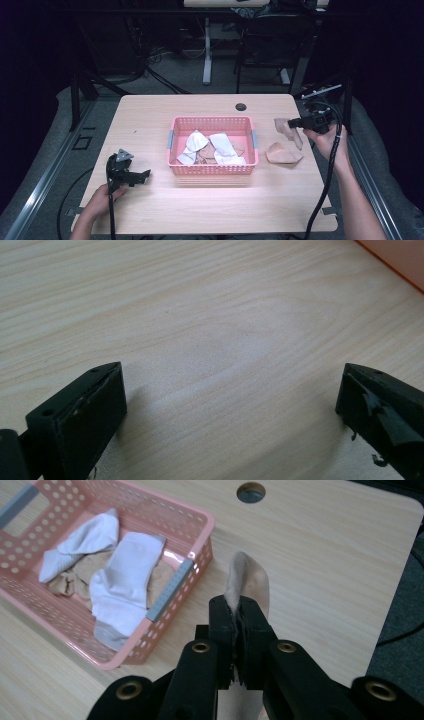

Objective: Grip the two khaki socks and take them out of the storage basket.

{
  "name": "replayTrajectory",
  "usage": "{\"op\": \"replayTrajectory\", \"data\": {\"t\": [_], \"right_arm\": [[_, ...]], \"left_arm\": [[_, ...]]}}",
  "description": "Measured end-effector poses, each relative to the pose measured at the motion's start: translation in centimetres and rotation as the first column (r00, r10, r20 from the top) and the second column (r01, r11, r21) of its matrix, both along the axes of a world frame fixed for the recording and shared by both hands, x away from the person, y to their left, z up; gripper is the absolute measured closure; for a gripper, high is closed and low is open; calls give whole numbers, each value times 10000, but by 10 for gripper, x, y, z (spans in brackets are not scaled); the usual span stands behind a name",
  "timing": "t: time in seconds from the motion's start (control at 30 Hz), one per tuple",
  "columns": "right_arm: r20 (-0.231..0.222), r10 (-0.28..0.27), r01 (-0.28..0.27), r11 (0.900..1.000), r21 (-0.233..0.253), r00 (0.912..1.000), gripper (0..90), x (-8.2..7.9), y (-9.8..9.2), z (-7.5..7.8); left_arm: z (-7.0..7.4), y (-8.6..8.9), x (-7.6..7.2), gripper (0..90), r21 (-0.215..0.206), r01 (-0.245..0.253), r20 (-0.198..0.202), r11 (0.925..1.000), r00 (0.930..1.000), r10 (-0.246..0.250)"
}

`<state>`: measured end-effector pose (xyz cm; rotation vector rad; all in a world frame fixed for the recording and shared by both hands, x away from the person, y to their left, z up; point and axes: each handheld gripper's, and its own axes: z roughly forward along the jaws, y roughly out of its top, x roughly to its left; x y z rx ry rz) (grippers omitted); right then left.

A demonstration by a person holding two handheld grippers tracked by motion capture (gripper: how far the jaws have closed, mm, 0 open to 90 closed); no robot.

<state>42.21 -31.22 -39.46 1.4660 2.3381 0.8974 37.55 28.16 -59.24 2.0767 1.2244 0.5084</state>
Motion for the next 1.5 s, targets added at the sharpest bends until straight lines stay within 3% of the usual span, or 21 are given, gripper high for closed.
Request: {"op": "replayTrajectory", "data": {"t": [0.03,0.1,0.5,0.6,0.77,0.9,1.1,1.17,1.23,1.27,1.33,1.43,1.5], "right_arm": [[-113,-71,69,9998,-200,9999,865,1,-2,-4],[-170,-129,129,9999,-45,9998,865,2,-5,-8],[-847,-346,333,9993,-162,9958,865,13,-13,-40],[-1120,-436,443,9990,37,9928,865,16,-17,-51],[-1691,-435,456,9989,84,9846,865,22,-17,-70],[-2130,-368,320,9992,-258,9764,863,26,-14,-84],[-2661,-210,119,9993,-356,9637,854,30,-8,-98],[-2689,-239,180,9995,-242,9629,772,30,-7,-99],[-2639,-311,311,9995,-44,9640,547,29,-6,-98],[-2654,-98,67,9999,-128,9641,442,29,-8,-96],[-2412,-35,71,9999,143,9705,281,28,-10,-93],[-2102,25,105,9981,605,9777,159,25,-18,-85],[-1839,28,138,9959,892,9829,143,24,-24,-79]], "left_arm": [[0,0,0,0,0,6,-7,10000,10000,-6],[0,0,0,0,1,0,2,10000,10000,0],[0,0,0,0,1,6,-4,10000,10000,-6],[0,0,0,0,-1,-3,5,10000,10000,3],[0,0,0,0,2,18,-12,10000,10000,-18],[0,0,0,0,-1,-1,5,10000,10000,1],[0,0,0,0,0,0,4,10000,10000,0],[0,0,0,0,6,25,-16,10000,10000,-25],[0,0,0,0,1,0,7,10000,10000,0],[0,0,0,0,4,1,4,10000,10000,-1],[0,0,0,0,0,-1,6,10000,10000,1],[0,0,0,0,1,-1,5,10000,10000,1],[0,0,0,0,1,-2,5,10000,10000,2]]}}
